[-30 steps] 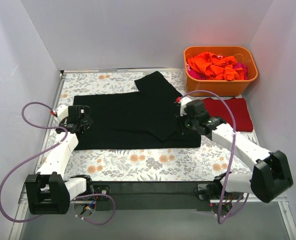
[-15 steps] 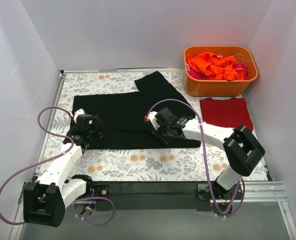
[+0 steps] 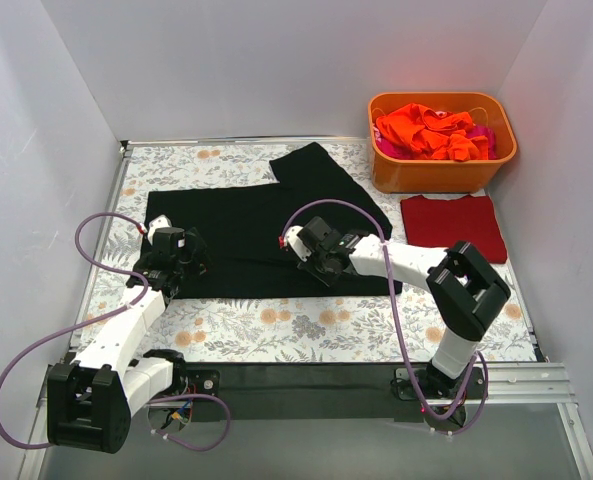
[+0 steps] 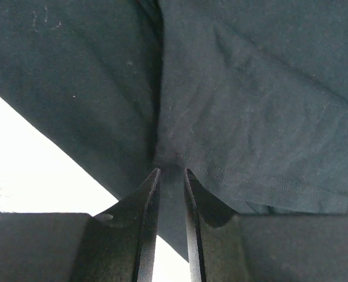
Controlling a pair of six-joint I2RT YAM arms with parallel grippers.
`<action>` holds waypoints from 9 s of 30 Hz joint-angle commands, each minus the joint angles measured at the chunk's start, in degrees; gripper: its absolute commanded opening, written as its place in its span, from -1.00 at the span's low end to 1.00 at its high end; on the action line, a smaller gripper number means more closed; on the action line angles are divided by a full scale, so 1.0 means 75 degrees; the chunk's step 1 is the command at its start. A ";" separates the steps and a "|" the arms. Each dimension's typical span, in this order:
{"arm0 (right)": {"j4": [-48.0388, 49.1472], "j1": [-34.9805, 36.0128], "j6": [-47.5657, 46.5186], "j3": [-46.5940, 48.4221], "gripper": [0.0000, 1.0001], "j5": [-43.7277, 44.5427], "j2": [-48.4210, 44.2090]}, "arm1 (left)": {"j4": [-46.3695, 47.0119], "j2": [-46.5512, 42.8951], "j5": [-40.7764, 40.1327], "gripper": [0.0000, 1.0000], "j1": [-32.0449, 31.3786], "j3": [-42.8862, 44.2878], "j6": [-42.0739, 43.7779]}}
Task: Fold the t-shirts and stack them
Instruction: Fold the tshirt
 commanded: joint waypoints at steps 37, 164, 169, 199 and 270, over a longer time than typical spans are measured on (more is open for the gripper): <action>-0.0663 0.0418 -0.0592 0.1372 -0.97 0.1794 0.0548 | 0.0131 0.0086 0.0062 0.93 -0.0034 0.0089 0.0112; 0.0860 -0.4059 0.3005 -0.2060 -0.13 -0.3385 -0.3166 | 0.1104 0.7468 0.1550 0.15 -0.3021 0.6252 0.3135; 0.0884 -0.4070 0.3005 -0.2166 -0.13 -0.3432 -0.3248 | 0.1268 0.7785 0.1212 0.08 -0.3116 0.6452 0.3322; 0.1118 -0.4070 0.2993 -0.2541 -0.13 -0.3303 -0.3119 | 0.1887 0.7095 0.0556 -1.00 -0.3479 0.6008 0.3264; -0.1167 -0.4000 0.2970 -0.3149 -0.04 -0.2272 -0.2134 | -0.2504 0.2291 -0.1250 0.53 0.3130 0.0358 -0.2231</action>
